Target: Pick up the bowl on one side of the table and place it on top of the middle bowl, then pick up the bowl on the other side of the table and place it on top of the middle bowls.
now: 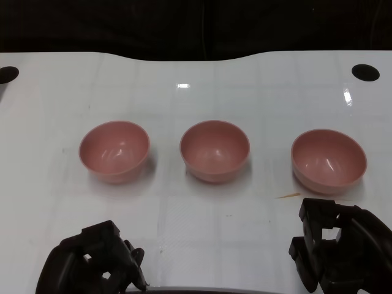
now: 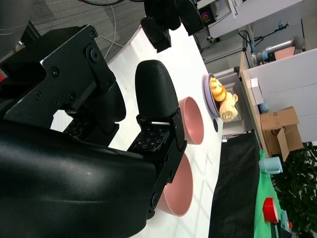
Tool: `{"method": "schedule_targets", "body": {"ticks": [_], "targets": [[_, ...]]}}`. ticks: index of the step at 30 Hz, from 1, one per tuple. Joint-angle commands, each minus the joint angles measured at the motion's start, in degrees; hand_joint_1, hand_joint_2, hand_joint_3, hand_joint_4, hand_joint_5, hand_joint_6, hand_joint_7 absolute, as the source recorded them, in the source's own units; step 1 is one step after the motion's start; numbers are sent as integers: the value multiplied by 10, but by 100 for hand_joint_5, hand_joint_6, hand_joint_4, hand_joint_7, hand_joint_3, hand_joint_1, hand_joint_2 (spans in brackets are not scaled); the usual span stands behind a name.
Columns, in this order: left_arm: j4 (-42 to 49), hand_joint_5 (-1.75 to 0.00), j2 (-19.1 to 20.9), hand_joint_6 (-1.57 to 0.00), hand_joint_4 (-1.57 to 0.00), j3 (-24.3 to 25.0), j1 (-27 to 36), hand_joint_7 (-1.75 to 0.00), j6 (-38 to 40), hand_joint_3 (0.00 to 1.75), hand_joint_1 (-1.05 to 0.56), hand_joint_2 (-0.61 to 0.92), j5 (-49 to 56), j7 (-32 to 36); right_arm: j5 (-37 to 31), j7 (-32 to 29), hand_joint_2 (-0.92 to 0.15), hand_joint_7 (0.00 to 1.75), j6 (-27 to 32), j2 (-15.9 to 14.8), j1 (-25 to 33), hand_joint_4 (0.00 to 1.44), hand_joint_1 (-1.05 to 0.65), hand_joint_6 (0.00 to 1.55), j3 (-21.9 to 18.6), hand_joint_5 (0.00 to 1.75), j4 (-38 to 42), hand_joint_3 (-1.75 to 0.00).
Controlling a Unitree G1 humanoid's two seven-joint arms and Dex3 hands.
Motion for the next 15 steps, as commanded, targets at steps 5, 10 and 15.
{"method": "schedule_targets", "body": {"ticks": [5,10,15], "targets": [[2,-153,10,-101,-96,-1,1,-124,-5,70,-21,72,-6,-2,-1,1,-40,175,-18,-7,1,101,7,81,-7,175,2,-172],[4,-150,13,-102,-97,0,-1,-122,-1,66,-22,74,-17,-8,-25,-17,-43,174,-23,-8,3,99,8,79,0,175,-6,-170],[1,-151,14,-101,-97,-3,2,-123,-4,61,-23,76,-10,-2,-29,-20,-44,174,-21,-8,7,97,8,77,0,175,-11,-166]]}}
